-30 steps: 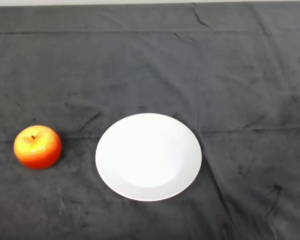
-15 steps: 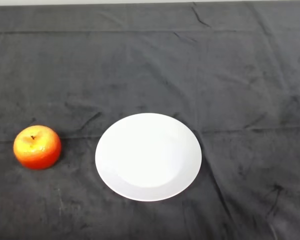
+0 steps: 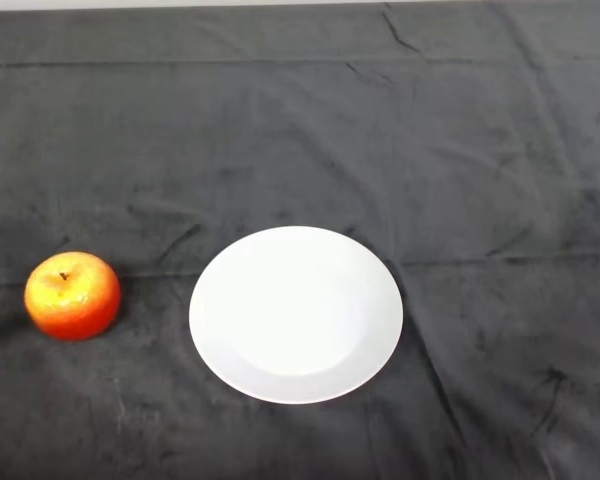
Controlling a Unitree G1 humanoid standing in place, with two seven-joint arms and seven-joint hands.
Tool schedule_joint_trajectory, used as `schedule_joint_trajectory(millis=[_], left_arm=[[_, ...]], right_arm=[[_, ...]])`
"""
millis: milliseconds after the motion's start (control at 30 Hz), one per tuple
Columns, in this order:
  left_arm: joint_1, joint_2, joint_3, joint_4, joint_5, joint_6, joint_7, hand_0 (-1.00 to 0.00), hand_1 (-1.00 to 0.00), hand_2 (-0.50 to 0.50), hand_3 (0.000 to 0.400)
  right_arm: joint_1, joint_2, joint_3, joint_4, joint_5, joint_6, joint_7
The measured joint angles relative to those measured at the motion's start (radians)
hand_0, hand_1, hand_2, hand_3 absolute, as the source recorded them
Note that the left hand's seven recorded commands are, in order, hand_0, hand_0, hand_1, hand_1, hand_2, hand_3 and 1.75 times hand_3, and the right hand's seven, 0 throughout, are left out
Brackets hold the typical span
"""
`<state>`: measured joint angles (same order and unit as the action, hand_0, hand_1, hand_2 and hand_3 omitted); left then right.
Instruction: Move the apple to the plate
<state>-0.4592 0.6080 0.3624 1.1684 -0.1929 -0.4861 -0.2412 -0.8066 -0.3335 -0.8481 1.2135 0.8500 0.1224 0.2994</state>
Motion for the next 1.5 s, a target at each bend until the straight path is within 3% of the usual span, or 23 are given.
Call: schedule_joint_trajectory(millis=[233,667,1500], left_arm=[[-0.006,-0.014,-0.044,0.000,0.024,0.000,-0.057,0.00,0.00,0.00,0.000],[-0.041,-0.047,-0.120,0.000,0.079,0.000,-0.107,0.00,0.00,0.00,0.000],[-0.075,-0.147,-0.207,-0.026,0.159,0.000,-0.110,0.00,0.00,0.00,0.000]], right_arm=[[0.000,0.000,-0.0001,0.000,0.0000,0.000,0.0000],[0.000,0.000,0.0000,0.000,0.0000,0.000,0.0000],[0.000,0.000,0.0000,0.000,0.0000,0.000,0.0000]])
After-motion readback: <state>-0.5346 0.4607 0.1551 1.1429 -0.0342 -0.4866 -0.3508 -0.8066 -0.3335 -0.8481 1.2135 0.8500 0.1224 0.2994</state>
